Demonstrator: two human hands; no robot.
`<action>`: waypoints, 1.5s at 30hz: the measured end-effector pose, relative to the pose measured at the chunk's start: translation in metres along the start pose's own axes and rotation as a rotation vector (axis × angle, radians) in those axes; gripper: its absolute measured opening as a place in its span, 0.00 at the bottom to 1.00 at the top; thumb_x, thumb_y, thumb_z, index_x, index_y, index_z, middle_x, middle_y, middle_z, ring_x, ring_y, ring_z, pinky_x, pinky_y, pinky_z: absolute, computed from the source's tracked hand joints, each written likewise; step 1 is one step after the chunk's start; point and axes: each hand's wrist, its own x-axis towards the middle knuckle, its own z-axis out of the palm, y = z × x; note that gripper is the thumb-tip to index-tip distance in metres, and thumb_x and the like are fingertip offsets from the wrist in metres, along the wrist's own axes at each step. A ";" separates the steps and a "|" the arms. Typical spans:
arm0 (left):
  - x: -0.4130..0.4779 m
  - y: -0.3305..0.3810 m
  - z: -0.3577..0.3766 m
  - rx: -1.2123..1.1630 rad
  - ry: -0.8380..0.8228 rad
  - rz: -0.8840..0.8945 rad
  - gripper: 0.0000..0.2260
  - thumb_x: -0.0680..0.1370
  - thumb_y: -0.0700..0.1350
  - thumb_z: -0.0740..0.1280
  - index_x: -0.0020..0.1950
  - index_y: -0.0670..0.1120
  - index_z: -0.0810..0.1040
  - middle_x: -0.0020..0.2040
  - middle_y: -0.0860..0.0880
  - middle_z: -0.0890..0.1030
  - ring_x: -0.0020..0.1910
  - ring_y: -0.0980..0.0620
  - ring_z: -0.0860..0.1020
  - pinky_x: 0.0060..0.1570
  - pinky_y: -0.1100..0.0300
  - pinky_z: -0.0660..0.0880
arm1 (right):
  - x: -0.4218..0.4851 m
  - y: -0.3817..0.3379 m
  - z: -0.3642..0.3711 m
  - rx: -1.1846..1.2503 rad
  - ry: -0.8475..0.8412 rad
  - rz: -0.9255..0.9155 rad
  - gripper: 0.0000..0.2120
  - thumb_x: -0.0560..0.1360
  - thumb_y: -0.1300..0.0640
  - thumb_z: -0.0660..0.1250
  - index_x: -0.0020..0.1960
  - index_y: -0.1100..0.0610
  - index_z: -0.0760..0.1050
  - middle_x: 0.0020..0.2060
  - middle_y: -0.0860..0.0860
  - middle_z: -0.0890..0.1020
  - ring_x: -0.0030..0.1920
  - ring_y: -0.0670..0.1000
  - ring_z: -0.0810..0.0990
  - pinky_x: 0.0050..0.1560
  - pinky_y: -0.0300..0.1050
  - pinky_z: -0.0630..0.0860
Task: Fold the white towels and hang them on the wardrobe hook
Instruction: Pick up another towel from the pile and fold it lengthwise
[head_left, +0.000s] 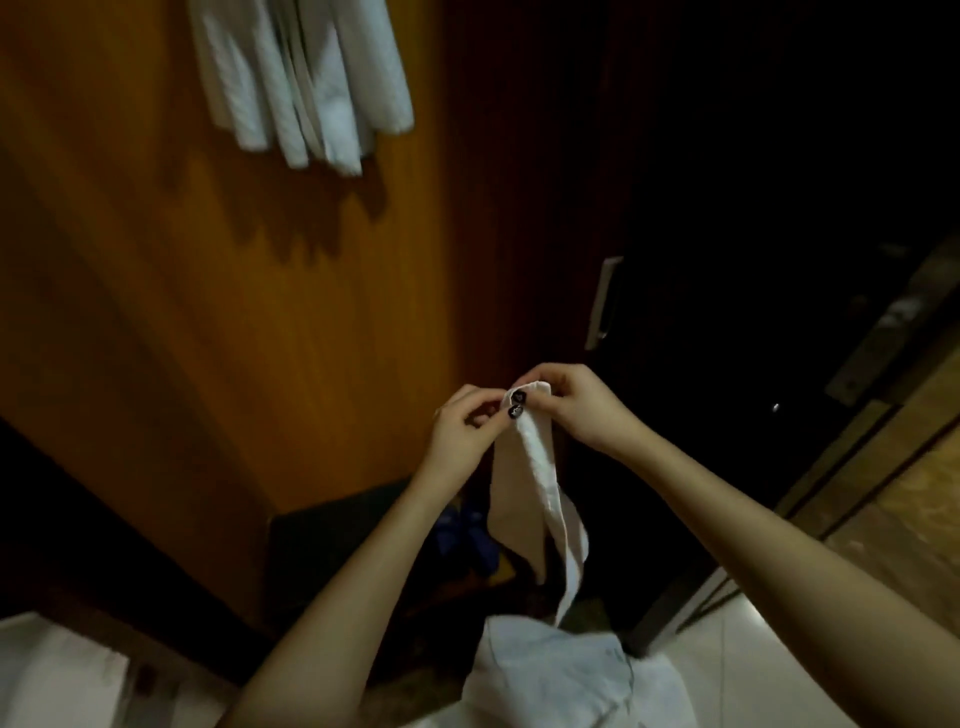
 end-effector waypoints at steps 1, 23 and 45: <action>0.006 0.024 -0.003 -0.016 -0.026 0.014 0.05 0.76 0.44 0.70 0.49 0.54 0.81 0.48 0.50 0.78 0.46 0.57 0.76 0.45 0.67 0.72 | 0.002 -0.023 -0.014 -0.026 0.001 -0.022 0.05 0.78 0.54 0.66 0.49 0.52 0.81 0.44 0.46 0.85 0.47 0.42 0.83 0.52 0.43 0.79; 0.077 0.186 -0.117 0.697 -0.106 0.043 0.07 0.80 0.44 0.63 0.43 0.46 0.75 0.42 0.49 0.78 0.44 0.50 0.75 0.41 0.57 0.69 | 0.017 -0.164 -0.172 -0.315 0.615 -0.077 0.08 0.76 0.55 0.67 0.44 0.57 0.83 0.39 0.52 0.84 0.42 0.50 0.79 0.38 0.43 0.71; 0.066 0.257 -0.105 -0.399 -0.145 -0.049 0.12 0.82 0.38 0.57 0.59 0.35 0.76 0.51 0.35 0.82 0.54 0.41 0.82 0.47 0.60 0.80 | 0.013 -0.207 -0.112 -0.084 0.117 -0.374 0.11 0.79 0.51 0.64 0.53 0.56 0.82 0.45 0.49 0.85 0.47 0.48 0.83 0.51 0.48 0.81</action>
